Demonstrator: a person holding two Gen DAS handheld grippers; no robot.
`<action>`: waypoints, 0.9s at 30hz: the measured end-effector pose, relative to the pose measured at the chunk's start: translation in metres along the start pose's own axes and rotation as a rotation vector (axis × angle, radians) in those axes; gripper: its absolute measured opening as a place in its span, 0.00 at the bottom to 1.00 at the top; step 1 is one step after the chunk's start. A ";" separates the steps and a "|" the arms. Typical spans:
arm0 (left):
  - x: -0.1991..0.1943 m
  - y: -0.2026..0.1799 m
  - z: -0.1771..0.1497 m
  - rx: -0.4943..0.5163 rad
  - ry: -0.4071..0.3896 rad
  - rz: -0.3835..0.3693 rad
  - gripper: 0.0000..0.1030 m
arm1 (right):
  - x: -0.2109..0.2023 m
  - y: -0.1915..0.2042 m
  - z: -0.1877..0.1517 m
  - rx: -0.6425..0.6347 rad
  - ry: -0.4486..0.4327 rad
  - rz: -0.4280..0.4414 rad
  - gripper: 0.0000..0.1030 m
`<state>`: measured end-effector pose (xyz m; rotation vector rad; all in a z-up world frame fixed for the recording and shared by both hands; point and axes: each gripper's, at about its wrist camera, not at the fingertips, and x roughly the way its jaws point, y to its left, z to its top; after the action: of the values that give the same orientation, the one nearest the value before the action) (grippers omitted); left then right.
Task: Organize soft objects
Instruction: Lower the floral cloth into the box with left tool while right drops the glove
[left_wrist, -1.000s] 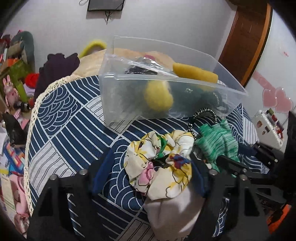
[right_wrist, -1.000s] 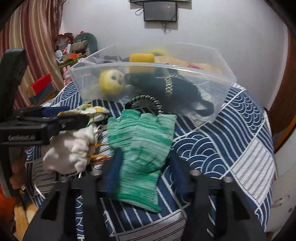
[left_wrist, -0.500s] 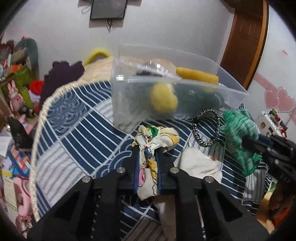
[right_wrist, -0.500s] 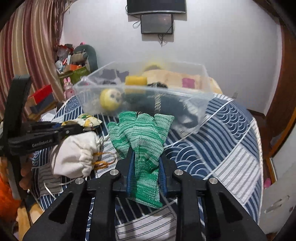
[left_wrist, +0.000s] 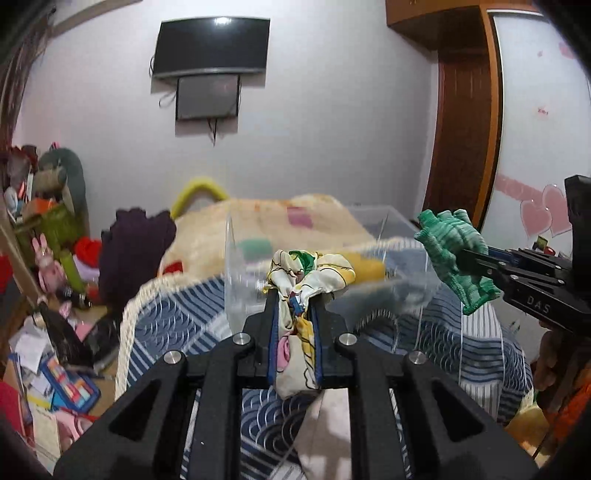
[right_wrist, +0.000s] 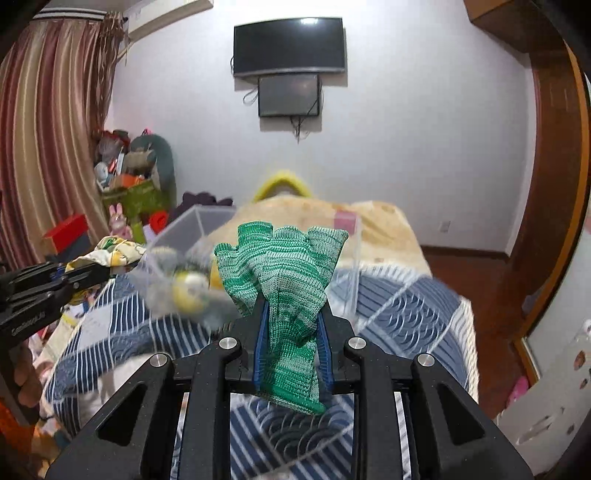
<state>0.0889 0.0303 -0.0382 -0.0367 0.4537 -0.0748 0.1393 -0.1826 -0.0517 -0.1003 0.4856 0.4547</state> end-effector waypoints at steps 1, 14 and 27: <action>0.002 0.001 0.003 -0.003 -0.014 0.005 0.14 | 0.001 0.000 0.005 0.002 -0.010 0.001 0.21; 0.062 0.006 0.031 -0.028 0.045 -0.008 0.14 | 0.039 0.003 0.033 0.005 -0.041 -0.034 0.21; 0.107 -0.005 0.016 0.026 0.159 0.022 0.33 | 0.078 0.010 0.012 -0.046 0.111 -0.044 0.26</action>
<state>0.1916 0.0168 -0.0704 0.0002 0.6114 -0.0628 0.2020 -0.1403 -0.0778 -0.1810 0.5812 0.4190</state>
